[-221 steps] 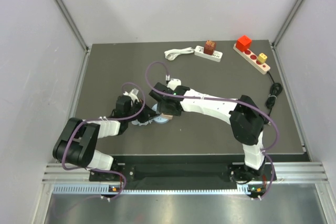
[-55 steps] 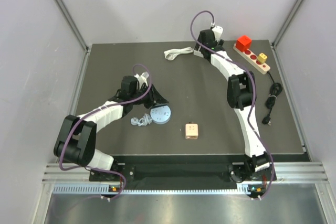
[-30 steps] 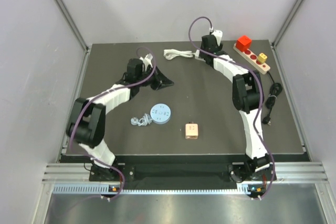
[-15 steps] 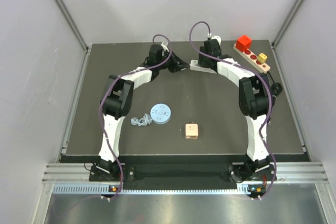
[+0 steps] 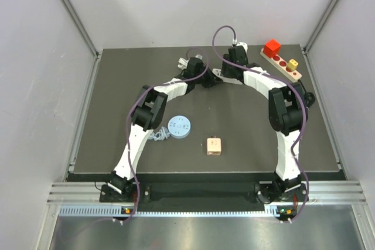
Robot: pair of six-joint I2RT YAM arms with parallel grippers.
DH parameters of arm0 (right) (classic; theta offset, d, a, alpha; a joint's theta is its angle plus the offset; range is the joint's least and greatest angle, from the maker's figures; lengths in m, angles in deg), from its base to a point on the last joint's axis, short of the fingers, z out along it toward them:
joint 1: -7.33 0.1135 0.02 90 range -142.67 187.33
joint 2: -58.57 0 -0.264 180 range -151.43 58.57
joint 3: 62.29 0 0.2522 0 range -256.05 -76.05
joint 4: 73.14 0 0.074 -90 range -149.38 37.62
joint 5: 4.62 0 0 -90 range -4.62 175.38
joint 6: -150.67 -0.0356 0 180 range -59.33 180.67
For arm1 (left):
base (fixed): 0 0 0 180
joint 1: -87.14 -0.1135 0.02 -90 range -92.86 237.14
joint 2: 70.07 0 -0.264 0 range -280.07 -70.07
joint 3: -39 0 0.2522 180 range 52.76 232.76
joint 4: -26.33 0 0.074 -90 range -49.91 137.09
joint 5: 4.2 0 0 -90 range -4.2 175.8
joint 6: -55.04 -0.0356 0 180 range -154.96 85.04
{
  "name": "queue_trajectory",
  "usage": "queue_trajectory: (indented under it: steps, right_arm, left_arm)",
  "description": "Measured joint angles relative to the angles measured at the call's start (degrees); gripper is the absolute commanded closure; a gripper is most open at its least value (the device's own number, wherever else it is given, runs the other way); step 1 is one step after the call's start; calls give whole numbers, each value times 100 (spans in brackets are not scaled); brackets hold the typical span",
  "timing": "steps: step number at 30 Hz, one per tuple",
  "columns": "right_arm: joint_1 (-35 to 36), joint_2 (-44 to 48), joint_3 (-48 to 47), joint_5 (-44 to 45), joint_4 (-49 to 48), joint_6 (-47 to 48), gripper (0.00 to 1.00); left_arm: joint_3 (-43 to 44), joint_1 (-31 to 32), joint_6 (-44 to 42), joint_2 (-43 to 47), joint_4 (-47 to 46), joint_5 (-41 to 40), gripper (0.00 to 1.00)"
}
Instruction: Pull the plug off the socket
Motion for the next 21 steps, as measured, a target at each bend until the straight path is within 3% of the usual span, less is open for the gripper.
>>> queue_trajectory:
  steps: [21]
  right_arm:
    - [15, 127, 260, 7, -212, 66, 100]
  left_arm:
    - [-219, -103, -79, -2, -142, -254, 100]
